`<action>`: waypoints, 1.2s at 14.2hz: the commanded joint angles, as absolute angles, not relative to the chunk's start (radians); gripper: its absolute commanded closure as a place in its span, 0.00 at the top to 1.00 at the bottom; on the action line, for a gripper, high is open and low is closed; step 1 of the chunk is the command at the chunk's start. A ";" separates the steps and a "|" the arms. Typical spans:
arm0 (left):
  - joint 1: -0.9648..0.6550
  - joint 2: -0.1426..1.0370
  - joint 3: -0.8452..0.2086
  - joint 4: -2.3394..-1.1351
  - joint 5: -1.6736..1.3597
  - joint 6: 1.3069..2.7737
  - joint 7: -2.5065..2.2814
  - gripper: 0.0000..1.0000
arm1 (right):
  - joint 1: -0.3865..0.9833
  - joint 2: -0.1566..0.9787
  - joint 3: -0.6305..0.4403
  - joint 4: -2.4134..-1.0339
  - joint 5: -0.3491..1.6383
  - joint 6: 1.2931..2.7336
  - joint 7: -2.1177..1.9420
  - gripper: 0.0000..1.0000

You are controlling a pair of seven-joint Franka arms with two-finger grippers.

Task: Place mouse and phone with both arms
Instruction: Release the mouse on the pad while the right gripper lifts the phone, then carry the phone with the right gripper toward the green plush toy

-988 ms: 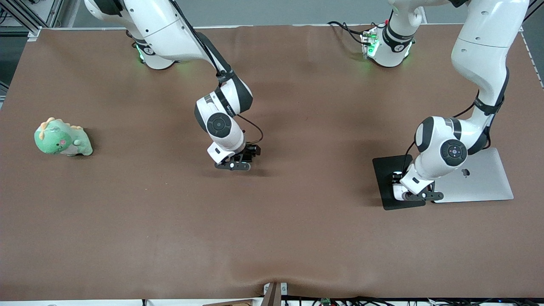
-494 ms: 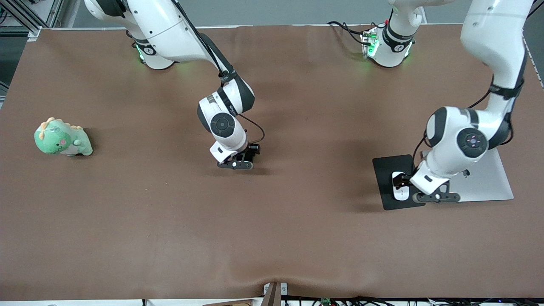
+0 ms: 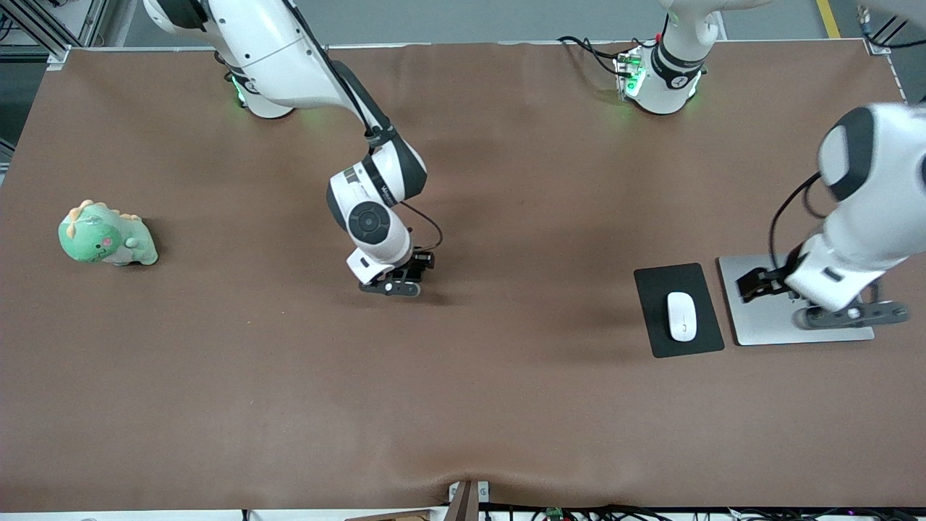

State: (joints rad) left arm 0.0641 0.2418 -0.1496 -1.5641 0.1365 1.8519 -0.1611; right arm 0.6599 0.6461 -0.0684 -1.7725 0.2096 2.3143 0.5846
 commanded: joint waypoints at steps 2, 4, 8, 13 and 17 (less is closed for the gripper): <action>0.081 0.181 -0.161 -1.436 0.124 1.648 -0.140 1.00 | 0.562 0.562 -0.060 -1.793 0.206 2.200 0.560 0.00; 0.080 0.126 -0.167 -1.440 0.117 1.616 -0.140 1.00 | 0.514 0.546 -0.060 -1.828 0.203 2.200 0.506 0.00; 0.081 0.043 -0.190 -1.456 0.086 1.545 -0.138 1.00 | 0.442 0.499 -0.080 -1.911 0.196 2.212 0.401 0.00; 0.025 -0.050 -0.118 -1.557 0.051 1.559 -0.118 1.00 | 0.413 0.419 -0.136 -2.058 0.140 2.279 0.339 0.00; 0.014 -0.049 -0.112 -1.563 0.049 1.546 -0.115 1.00 | 0.330 0.371 -0.160 -2.193 0.127 2.390 0.172 0.00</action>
